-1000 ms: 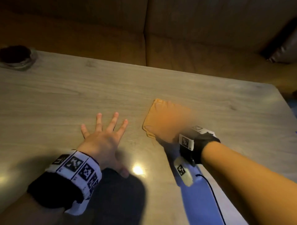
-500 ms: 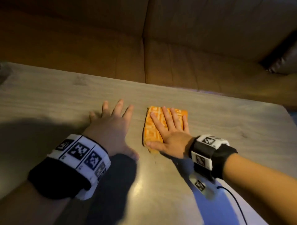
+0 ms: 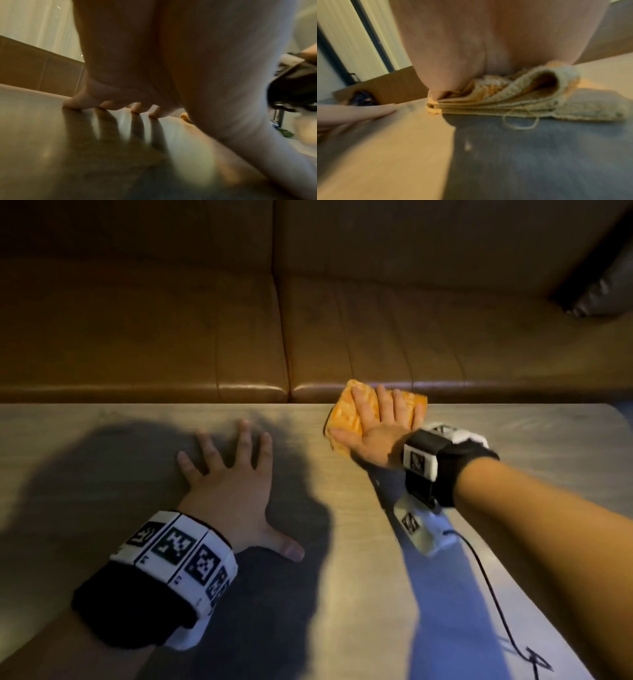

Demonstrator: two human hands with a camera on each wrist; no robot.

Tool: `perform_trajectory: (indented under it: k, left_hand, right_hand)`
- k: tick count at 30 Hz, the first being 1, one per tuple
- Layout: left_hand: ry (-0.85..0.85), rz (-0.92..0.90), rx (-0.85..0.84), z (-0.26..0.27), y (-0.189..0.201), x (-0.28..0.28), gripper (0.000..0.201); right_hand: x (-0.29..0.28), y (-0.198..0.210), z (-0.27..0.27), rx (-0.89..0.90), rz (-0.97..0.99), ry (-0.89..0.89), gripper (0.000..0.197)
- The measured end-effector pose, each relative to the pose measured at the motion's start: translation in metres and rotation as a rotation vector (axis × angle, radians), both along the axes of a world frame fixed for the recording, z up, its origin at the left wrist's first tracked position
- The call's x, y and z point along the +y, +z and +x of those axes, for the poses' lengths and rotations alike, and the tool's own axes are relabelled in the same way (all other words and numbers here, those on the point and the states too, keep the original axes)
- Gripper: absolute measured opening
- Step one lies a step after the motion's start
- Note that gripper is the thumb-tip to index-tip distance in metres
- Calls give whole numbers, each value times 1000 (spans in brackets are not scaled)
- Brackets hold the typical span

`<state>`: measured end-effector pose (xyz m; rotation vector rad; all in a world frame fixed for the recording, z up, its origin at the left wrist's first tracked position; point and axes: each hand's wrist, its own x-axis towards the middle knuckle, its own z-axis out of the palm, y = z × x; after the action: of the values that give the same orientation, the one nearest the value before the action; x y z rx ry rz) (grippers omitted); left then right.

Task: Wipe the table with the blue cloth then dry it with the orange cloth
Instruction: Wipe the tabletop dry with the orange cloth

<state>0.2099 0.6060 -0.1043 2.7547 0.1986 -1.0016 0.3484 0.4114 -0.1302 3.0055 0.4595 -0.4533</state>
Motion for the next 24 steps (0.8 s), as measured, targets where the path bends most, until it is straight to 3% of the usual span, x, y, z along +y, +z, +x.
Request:
perform_trajectory:
  k: [4,9,13,16,20,24]
  left_hand:
    - [7,2,-14,-2,-1,-1,161]
    - [-2,1,-43,-6,0,1,162]
    - [26,-5,-62,-10,3,-1,164]
    - [41,21,-70,-17,11,-7,157]
    - [49,-36,-107,-59,19,-26,140]
    - [22,-16,-109,-120,11,-41,142]
  right_hand:
    - [-23,5,-39,82,-26,227,93]
    - [-8,2,-15,73,1,-72,90]
    - [-30,2,-110,6,30,231,95]
    - [-48,4,-117,58,-22,264,98]
    - [-25,2,-91,59,13,1,90]
    - [-49,2,-169,60,-25,184,94]
